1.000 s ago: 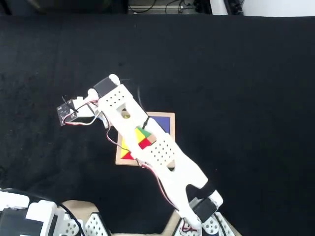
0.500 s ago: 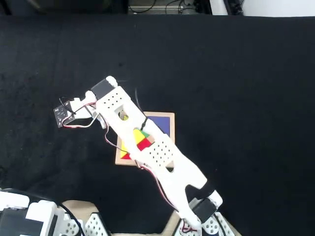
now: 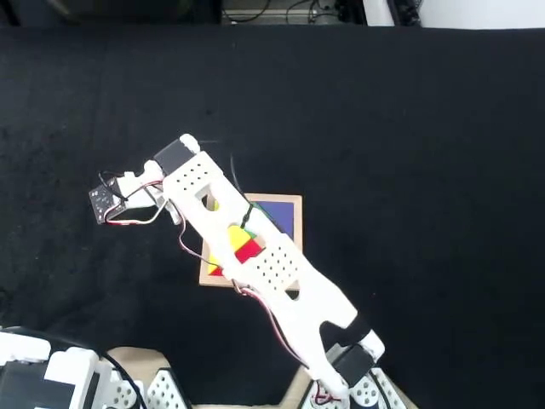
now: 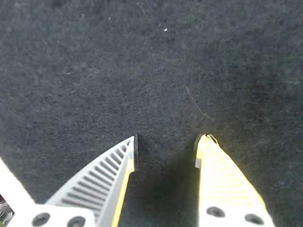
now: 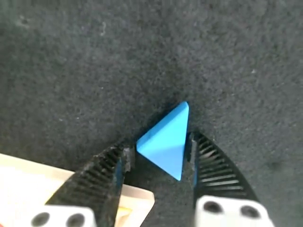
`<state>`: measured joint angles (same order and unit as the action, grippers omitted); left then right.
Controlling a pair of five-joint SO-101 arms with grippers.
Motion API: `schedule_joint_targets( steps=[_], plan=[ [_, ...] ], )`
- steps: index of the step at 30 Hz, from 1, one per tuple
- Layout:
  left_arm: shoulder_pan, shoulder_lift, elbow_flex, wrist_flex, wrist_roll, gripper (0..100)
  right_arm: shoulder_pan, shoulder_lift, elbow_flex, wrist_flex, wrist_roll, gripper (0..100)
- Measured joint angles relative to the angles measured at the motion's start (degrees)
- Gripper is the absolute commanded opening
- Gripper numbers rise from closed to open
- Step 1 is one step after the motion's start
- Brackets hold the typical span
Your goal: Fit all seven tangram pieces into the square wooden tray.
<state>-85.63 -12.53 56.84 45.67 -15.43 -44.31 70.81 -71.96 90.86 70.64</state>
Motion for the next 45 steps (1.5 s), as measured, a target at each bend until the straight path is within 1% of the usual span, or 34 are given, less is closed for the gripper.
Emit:
schedule_joint_targets(
  steps=[4, 8, 10, 25, 27, 29, 31, 34, 38, 42, 45],
  plan=[
    [0.0, 0.0, 0.0, 0.0, 0.0, 21, 0.0, 0.0, 0.0, 0.0, 0.0, 17.6],
    [0.0, 0.0, 0.0, 0.0, 0.0, 21, 0.0, 0.1, -0.2, -0.2, 0.0, 7.4],
    [0.0, 0.0, 0.0, 0.0, 0.0, 21, 0.0, 0.1, -0.7, -0.8, 0.0, 4.4],
    [0.0, 0.0, 0.0, 0.0, 0.0, 21, 0.0, 1.1, -2.6, -0.8, 0.0, 3.8],
    [0.0, 0.0, 0.0, 0.0, 0.0, 21, -0.2, 1.4, -5.3, 2.2, 0.0, 3.8],
    [0.0, 0.0, 0.0, 0.0, 0.0, 21, -1.8, 1.5, -9.0, 7.1, -0.4, 3.8],
    [0.0, 0.0, 0.0, 0.0, 0.0, 21, -3.3, 1.1, -13.6, 8.3, -3.3, 3.8],
    [0.0, 0.0, 0.0, 0.0, 0.0, 21, -1.8, -2.0, -19.2, 8.4, -9.1, 3.8],
    [0.0, 0.0, 0.0, 0.0, 0.0, 21, 0.7, -9.6, -19.3, 8.4, -14.9, 3.8],
    [0.0, 0.0, 0.0, 0.0, 0.0, 21, 3.3, -20.7, -10.6, 8.4, -17.4, 3.8],
    [0.0, 0.0, 0.0, 0.0, 0.0, 21, 3.8, -31.4, 2.2, 8.4, -17.8, 3.8]
  ],
)
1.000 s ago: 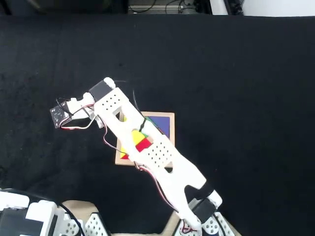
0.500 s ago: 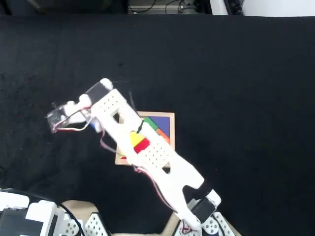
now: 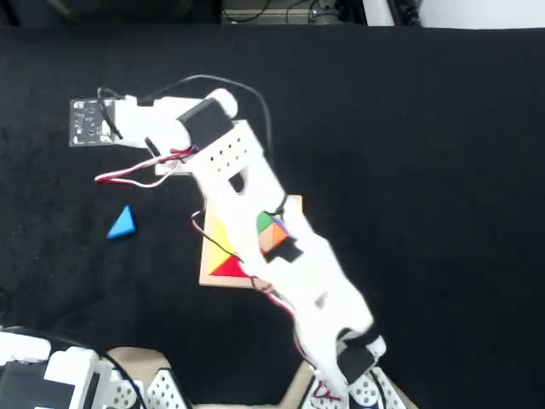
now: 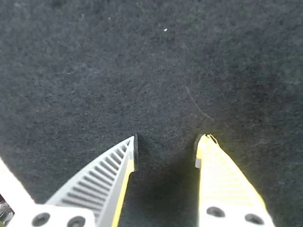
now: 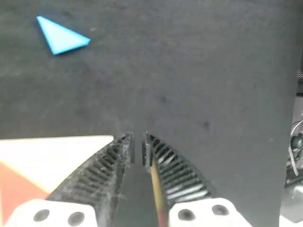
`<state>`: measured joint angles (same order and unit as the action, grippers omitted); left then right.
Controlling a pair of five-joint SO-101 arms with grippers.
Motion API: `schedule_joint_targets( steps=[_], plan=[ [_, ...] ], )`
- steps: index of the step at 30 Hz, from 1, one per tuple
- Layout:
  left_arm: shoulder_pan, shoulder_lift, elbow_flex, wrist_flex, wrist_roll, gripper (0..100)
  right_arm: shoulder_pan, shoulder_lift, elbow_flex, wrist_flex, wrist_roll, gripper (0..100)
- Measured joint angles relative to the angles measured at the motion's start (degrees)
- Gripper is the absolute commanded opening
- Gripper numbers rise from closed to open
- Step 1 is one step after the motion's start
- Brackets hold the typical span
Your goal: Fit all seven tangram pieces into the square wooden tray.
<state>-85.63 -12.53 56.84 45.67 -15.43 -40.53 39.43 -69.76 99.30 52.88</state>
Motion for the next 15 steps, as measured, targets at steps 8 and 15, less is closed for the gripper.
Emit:
schedule_joint_targets(
  steps=[8, 15],
  plan=[
    [0.0, 0.0, 0.0, 0.0, 0.0, 21, 1.4, -29.6, 43.9, -4.5, -0.1, 3.8],
    [1.1, 0.0, 0.0, 0.0, 0.0, 21, 3.3, -39.1, 73.3, -24.2, -6.9, 3.8]
  ],
)
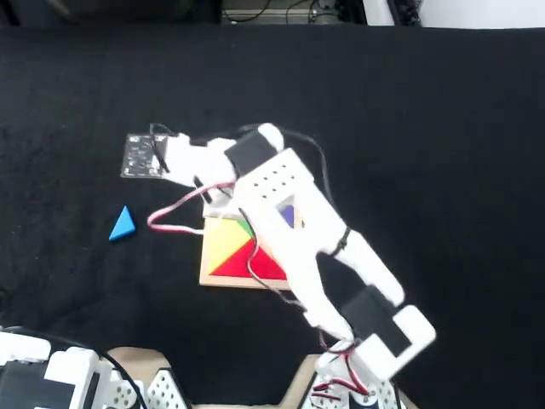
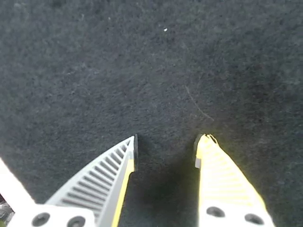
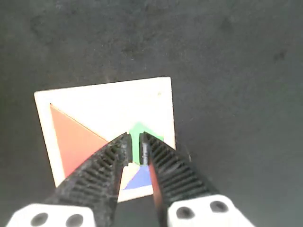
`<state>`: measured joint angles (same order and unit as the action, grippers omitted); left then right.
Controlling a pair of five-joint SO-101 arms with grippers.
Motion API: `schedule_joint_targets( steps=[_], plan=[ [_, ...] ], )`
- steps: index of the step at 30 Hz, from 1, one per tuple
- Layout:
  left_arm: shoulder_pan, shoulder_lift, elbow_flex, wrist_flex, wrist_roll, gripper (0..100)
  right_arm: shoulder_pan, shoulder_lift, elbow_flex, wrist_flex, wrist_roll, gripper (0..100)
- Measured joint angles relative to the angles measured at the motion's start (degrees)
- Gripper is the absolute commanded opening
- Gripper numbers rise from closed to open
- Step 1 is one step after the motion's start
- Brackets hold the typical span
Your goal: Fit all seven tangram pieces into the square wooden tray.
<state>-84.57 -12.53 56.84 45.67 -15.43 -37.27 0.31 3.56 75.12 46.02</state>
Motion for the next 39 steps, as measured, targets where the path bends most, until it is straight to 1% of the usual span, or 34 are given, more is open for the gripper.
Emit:
schedule_joint_targets(
  steps=[3, 5, 7, 9, 12, 16, 18, 20, 23, 25, 28, 34, 37, 39],
  plan=[
    [5.1, 0.0, -1.3, 0.3, -0.9, 22, 2.3, -4.7, 3.7, -0.6, -4.0, 3.8],
    [10.3, 0.9, -3.3, 2.5, -2.6, 22, 5.5, -8.7, 4.7, -0.2, -6.9, 3.8],
    [17.4, 1.8, -6.2, 8.4, -5.2, 22, 9.7, -12.9, 6.8, -0.1, -10.2, 3.8],
    [26.1, 2.1, -11.2, 16.9, -6.0, 22, 14.5, -17.0, 9.8, -0.1, -12.7, 3.9],
    [37.4, 2.0, -22.7, 28.7, -5.8, 22, 21.0, -22.1, 16.4, -0.2, -13.8, 3.9],
    [49.3, 2.0, -40.2, 41.0, -5.0, 22, 29.1, -27.5, 28.4, -4.7, -14.2, 4.0],
    [53.9, 2.2, -48.4, 45.0, -4.1, 22, 32.4, -30.2, 35.1, -9.2, -14.3, 4.1],
    [57.1, 2.5, -55.2, 48.2, -3.1, 22, 35.4, -32.4, 41.7, -14.9, -14.3, 4.1],
    [59.6, 2.6, -62.3, 51.3, 0.5, 22, 38.6, -35.0, 51.1, -24.5, -14.9, 4.2],
    [60.9, 2.6, -64.5, 53.1, 2.6, 26, 39.4, -35.6, 56.5, -30.7, -17.8, 4.2],
    [65.1, 2.6, -64.8, 54.5, 3.3, 29, 39.6, -35.7, 62.9, -38.3, -23.7, 4.3],
    [77.6, 2.6, -64.8, 54.6, 1.2, 29, 43.8, -35.5, 63.3, -40.3, -26.5, 4.3],
    [78.3, 2.6, -64.8, 53.0, 2.7, 29, 44.6, -32.2, 63.3, -40.4, -27.2, 4.3],
    [76.1, 2.6, -64.8, 51.1, 4.7, 29, 44.5, -28.9, 63.3, -40.4, -27.3, 4.3]
  ],
)
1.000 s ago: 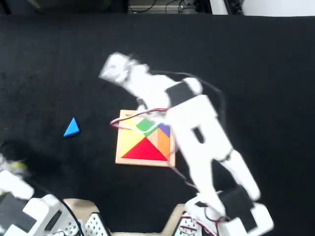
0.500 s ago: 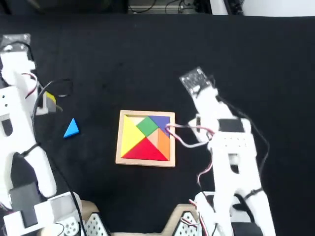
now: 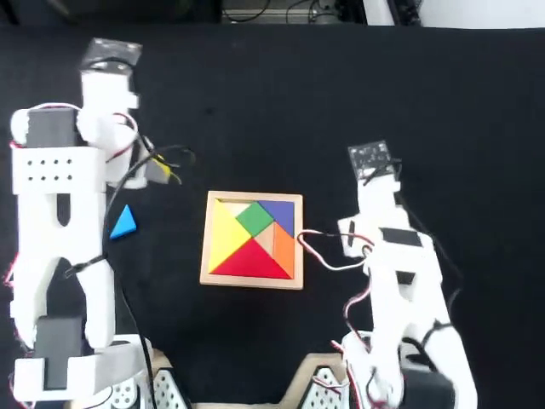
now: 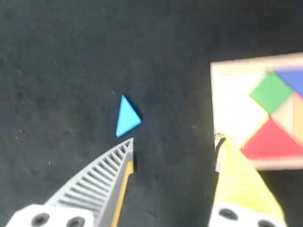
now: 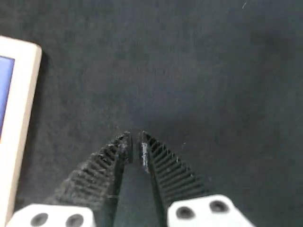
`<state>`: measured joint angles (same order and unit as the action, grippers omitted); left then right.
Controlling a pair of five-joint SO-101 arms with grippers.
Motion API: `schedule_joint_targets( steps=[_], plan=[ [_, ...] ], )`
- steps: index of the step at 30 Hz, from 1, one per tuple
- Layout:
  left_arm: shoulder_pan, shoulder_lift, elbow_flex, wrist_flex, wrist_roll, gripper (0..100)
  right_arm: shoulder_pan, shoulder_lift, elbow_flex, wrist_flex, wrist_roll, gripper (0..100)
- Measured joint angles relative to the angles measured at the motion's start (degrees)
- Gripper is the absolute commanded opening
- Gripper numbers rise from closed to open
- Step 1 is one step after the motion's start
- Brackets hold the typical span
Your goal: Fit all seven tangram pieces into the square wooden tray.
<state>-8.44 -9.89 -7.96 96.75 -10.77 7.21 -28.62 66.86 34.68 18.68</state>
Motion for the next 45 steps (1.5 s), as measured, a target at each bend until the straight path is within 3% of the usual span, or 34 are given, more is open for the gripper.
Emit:
schedule_joint_targets(
  steps=[5, 12, 16, 24, 31, 38, 45],
  plan=[
    [-5.2, 0.0, 7.0, -4.5, -1.6, 28, 0.2, 10.2, -6.3, 0.1, 0.1, 4.3],
    [-6.8, -2.1, 31.9, -23.1, -2.6, 27, 0.2, 19.9, -16.0, 5.9, 0.1, 4.3],
    [-7.8, -7.2, 40.2, -27.0, -3.2, 28, 0.2, 20.5, -16.8, 6.5, 0.1, 4.3],
    [-16.5, -8.3, 49.9, -38.8, -21.1, 28, 0.2, 20.6, -16.8, 6.5, 0.1, 4.3],
    [-16.6, -2.5, 49.4, -41.7, -16.8, 28, 0.2, 20.6, -16.8, 6.5, 0.1, 4.3],
    [-11.7, 4.0, 47.0, -43.3, -15.7, 28, 0.2, 20.6, -16.8, 6.5, 0.1, 4.3],
    [-11.6, 12.0, 40.8, -44.2, -14.9, 28, 0.2, 20.6, -16.8, 6.5, 0.1, 4.3]
  ],
)
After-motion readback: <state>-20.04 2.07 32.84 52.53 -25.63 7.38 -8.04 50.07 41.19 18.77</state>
